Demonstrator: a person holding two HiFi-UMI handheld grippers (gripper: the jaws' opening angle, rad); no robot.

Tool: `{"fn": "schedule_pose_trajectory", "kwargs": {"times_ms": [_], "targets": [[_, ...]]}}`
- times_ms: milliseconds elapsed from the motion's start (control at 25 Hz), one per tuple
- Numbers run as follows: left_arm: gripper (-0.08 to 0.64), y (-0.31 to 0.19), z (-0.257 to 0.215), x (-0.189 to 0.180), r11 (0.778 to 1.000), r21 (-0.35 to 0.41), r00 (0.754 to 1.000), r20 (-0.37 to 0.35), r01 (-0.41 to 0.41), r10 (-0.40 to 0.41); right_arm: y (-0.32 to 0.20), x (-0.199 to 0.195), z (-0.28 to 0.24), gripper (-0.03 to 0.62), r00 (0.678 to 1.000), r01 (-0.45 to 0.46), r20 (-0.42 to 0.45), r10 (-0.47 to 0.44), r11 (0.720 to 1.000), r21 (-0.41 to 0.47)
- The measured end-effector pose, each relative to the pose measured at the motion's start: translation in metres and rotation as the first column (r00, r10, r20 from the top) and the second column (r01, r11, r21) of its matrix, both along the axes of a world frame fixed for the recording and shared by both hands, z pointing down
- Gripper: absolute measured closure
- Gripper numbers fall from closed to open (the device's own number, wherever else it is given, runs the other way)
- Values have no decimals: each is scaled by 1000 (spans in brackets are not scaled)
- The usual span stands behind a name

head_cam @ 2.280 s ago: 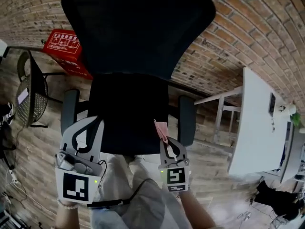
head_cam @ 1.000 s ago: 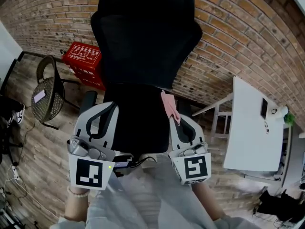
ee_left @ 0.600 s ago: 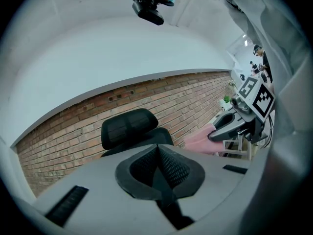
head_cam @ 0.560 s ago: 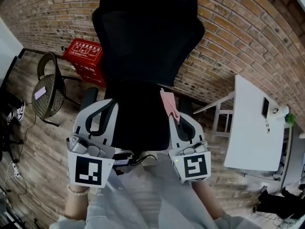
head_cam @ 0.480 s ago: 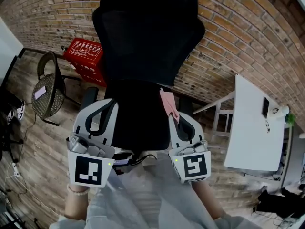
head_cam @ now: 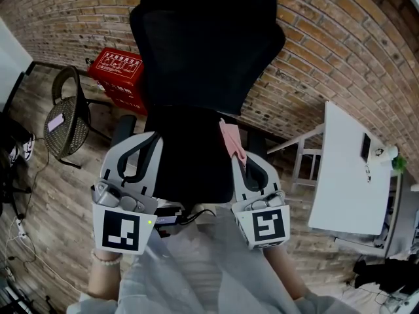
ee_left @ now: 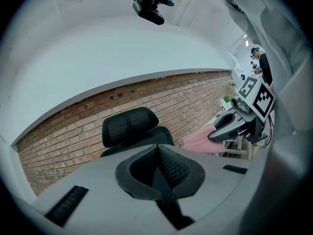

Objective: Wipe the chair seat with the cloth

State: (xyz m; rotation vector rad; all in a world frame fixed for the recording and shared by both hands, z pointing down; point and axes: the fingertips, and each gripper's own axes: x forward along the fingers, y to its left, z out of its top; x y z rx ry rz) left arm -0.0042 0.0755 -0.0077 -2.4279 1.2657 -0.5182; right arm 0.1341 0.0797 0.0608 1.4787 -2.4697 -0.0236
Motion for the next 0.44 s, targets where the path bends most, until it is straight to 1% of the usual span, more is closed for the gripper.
{"fn": "schedule_pose_trajectory", "kwargs": {"times_ms": [280, 440], "targets": [[541, 2, 5, -2, 1000, -1, 1000, 2, 5, -5, 4, -3, 9, 537, 1000, 8, -8, -8, 1000, -19], [541, 6, 7, -5, 1000, -3, 1000, -3, 10, -10, 6, -7, 11, 537, 1000, 26, -17, -26, 1000, 2]]}}
